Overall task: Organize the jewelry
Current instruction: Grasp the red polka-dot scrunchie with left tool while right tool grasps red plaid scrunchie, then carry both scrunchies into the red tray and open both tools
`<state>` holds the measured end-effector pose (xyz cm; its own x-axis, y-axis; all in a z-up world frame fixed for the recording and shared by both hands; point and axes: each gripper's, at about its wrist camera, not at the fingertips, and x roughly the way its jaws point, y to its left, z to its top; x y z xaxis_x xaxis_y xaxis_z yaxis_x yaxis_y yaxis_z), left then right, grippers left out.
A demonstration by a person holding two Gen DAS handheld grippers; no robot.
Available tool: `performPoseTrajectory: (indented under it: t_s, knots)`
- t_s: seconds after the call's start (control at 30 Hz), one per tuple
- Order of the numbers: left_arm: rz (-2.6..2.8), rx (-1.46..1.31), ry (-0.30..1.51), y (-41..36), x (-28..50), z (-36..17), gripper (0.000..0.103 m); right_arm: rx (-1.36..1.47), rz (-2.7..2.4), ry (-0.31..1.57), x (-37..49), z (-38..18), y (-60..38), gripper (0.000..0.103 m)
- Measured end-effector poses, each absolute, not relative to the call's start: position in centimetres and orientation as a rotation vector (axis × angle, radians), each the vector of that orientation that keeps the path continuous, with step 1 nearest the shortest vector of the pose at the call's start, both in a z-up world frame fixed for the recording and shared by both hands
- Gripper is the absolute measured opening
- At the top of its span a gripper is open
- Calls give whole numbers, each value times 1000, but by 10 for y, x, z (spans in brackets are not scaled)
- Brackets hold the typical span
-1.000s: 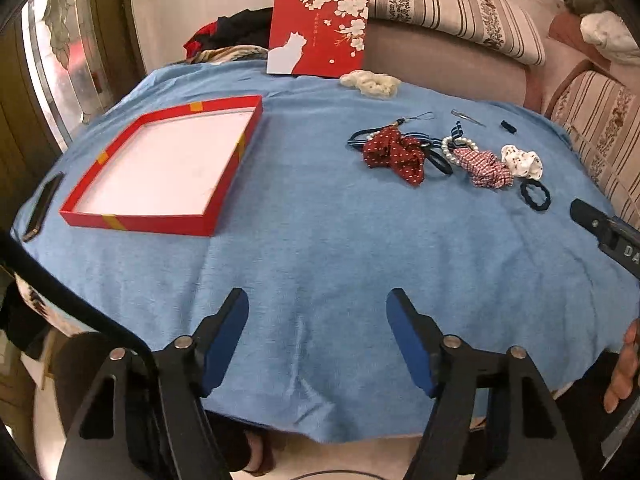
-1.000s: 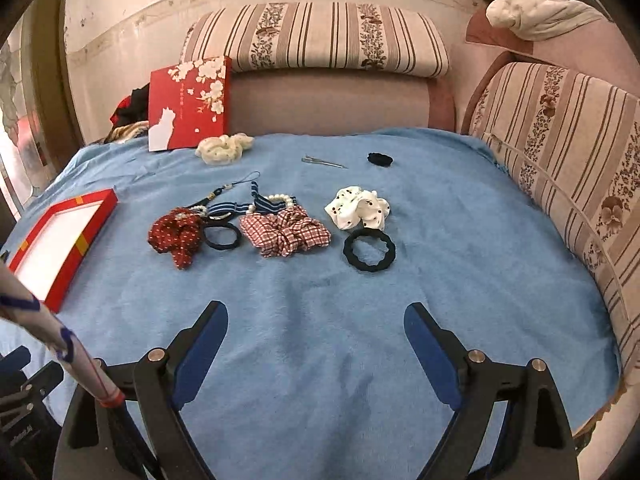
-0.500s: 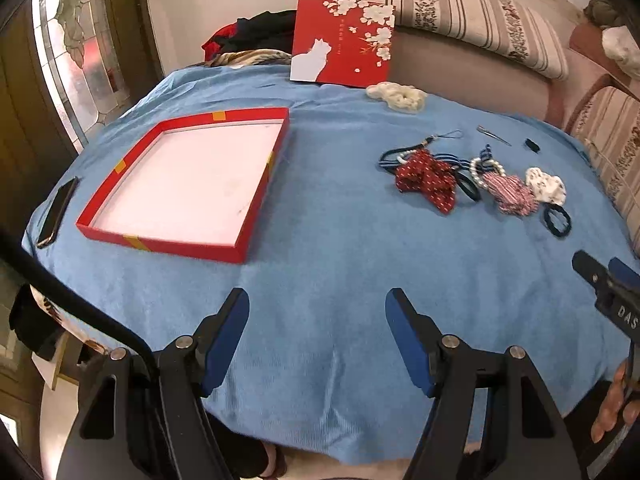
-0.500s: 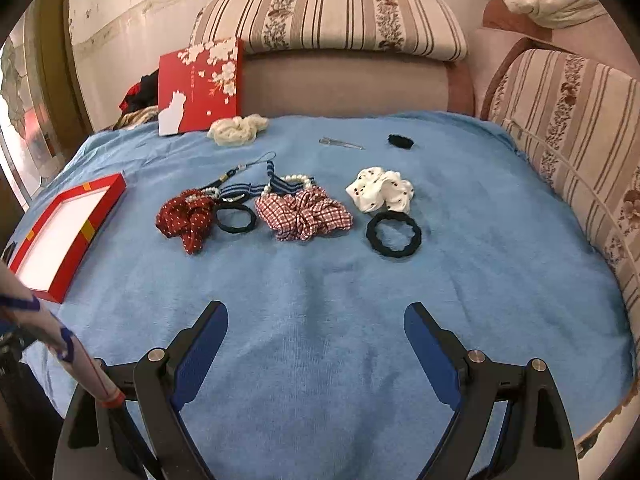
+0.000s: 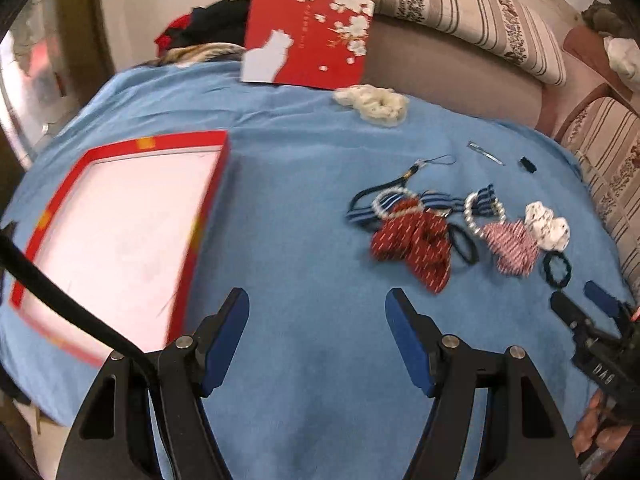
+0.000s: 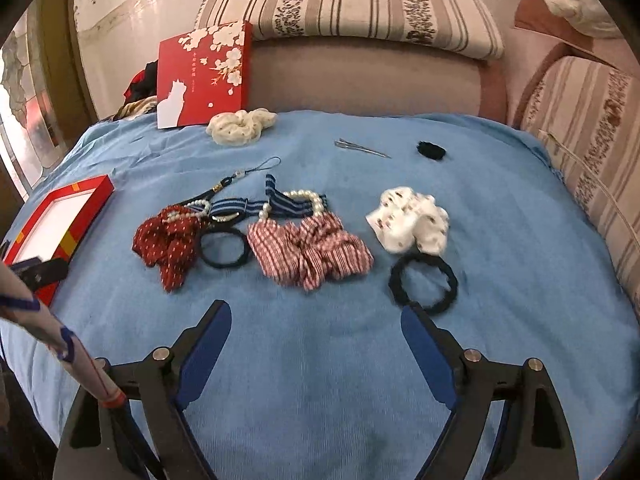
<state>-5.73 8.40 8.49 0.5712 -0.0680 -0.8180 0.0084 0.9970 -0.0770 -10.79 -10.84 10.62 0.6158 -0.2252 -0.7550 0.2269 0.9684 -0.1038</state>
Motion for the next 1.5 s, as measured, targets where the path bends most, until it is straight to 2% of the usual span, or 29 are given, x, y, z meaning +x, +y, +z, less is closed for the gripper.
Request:
performPoseTrajectory:
  t_s: [0.3, 0.47, 0.57, 0.63, 0.67, 0.7, 0.73, 0.77, 0.83, 1.2, 1.5]
  knots:
    - [-187, -201, 1072, 69, 3, 55, 70, -33, -226, 901, -65, 88, -116, 89]
    - [-226, -259, 1122, 58, 22, 40, 70, -43, -212, 941, -49, 69, -119, 83]
    - [-242, -269, 1138, 48, 31, 34, 70, -52, -214, 962, -42, 60, -119, 74]
    - [-246, -276, 1157, 41, 34, 29, 70, -52, -216, 971, -39, 57, -119, 57]
    - [-251, -284, 1169, 37, 36, 27, 70, -49, -213, 976, -38, 56, -119, 51]
    - [-252, -287, 1180, 35, 37, 25, 67, -46, -211, 979, -38, 55, -119, 39]
    - [-247, -277, 1192, 32, 37, 23, 43, -37, -206, 982, -38, 56, -119, 29]
    - [-243, -259, 1205, 30, 37, 22, 11, -28, -201, 983, -39, 57, -120, 26]
    - [-250, -240, 1210, 28, 31, 25, 11, -5, -192, 984, -42, 61, -120, 17]
    - [-280, -207, 1038, 79, -41, 109, 11, 33, -79, 914, -88, 116, -84, 15]
    - [-54, -232, 979, 204, -66, 130, 11, 19, 84, 899, -85, 143, -9, 15]
